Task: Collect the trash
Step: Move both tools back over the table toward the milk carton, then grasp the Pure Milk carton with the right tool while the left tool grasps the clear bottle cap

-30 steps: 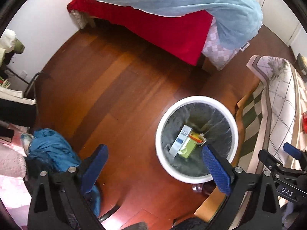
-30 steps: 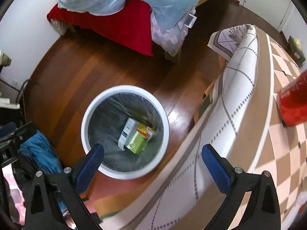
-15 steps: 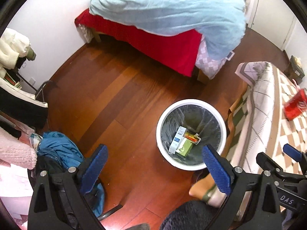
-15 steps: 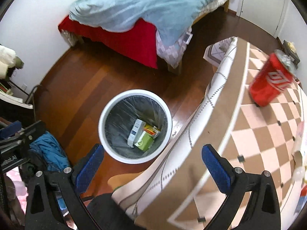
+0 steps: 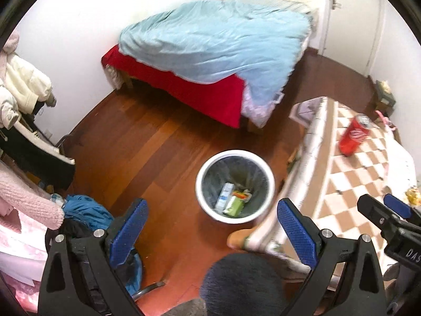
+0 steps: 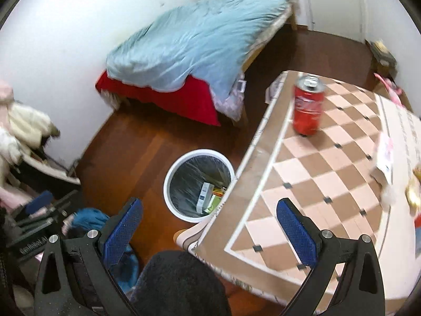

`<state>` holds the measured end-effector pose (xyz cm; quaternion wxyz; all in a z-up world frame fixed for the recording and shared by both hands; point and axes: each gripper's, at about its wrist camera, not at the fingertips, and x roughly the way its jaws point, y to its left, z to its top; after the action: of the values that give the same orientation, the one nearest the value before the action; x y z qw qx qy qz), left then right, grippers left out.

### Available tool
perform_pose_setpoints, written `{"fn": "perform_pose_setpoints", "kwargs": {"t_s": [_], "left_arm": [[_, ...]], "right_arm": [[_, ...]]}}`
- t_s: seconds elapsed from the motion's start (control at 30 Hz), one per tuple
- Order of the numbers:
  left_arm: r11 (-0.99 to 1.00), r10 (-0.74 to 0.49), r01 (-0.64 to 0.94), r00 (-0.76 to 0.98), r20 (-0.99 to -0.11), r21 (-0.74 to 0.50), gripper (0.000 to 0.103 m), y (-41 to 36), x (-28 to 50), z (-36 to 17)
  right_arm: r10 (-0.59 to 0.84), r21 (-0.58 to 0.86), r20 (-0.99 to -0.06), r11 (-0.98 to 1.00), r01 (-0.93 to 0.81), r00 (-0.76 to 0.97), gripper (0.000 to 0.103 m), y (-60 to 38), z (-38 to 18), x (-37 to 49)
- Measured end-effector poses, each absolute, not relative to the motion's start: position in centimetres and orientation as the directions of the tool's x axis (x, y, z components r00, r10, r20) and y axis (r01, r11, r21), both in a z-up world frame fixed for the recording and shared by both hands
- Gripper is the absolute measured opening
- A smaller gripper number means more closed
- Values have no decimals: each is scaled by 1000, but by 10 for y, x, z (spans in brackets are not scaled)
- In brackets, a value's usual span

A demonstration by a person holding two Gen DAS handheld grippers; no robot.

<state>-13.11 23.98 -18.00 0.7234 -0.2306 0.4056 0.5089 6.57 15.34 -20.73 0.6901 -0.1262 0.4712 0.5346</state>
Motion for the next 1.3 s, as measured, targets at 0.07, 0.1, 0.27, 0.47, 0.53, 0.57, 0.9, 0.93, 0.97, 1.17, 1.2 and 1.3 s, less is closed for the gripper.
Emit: {"fn": "perform_pose_setpoints", "kwargs": {"t_s": [0.07,0.1,0.27,0.47,0.53,0.57,0.9,0.93,0.97,1.17,1.2,1.3], "left_arm": [[409,551,-910,180,-815,75,100,224,-112,-178],[428,549,-901,197,-812,71,100,215,-98,-180],[548,469,-834,245,-849,62,100,174,-12,-210],[678,349,-732,244,-905,65,100,129,110,-265],[713,292,-699,236,-927,47,100,116,145,-284],[725,265,-688,236,-935,32,100,111,159,-292],[775,55,-620,260,-964,-123,98,93,253,-337],[772,49,-622,265,-963,-132,95,95,257,-337],[767,43,-626,270,-962,-142,86,97,259,-338],[744,7,-645,264,-964,-172,34,103,274,-348],[752,21,-640,265,-964,-160,25,102,276,-347],[763,56,-633,261,-964,-127,25,99,274,-346]], "right_arm": [[627,359,-779,436,-825,-8,103,127,-203,85],[625,361,-781,455,-814,3,103,114,-202,95],[533,292,-837,623,-725,121,103,39,-217,163],[271,82,-935,795,-601,230,103,-42,-264,278],[181,7,-953,816,-578,243,103,-60,-283,315],[149,-17,-959,822,-570,243,103,-67,-291,329],[113,23,-986,820,-572,124,102,-91,-348,391],[115,25,-986,819,-573,121,102,-90,-351,390],[120,32,-986,820,-572,116,100,-89,-355,392],[152,51,-979,830,-555,138,71,-91,-363,397],[158,52,-977,831,-553,145,69,-92,-364,397],[165,54,-975,830,-554,152,64,-91,-364,394]]}}
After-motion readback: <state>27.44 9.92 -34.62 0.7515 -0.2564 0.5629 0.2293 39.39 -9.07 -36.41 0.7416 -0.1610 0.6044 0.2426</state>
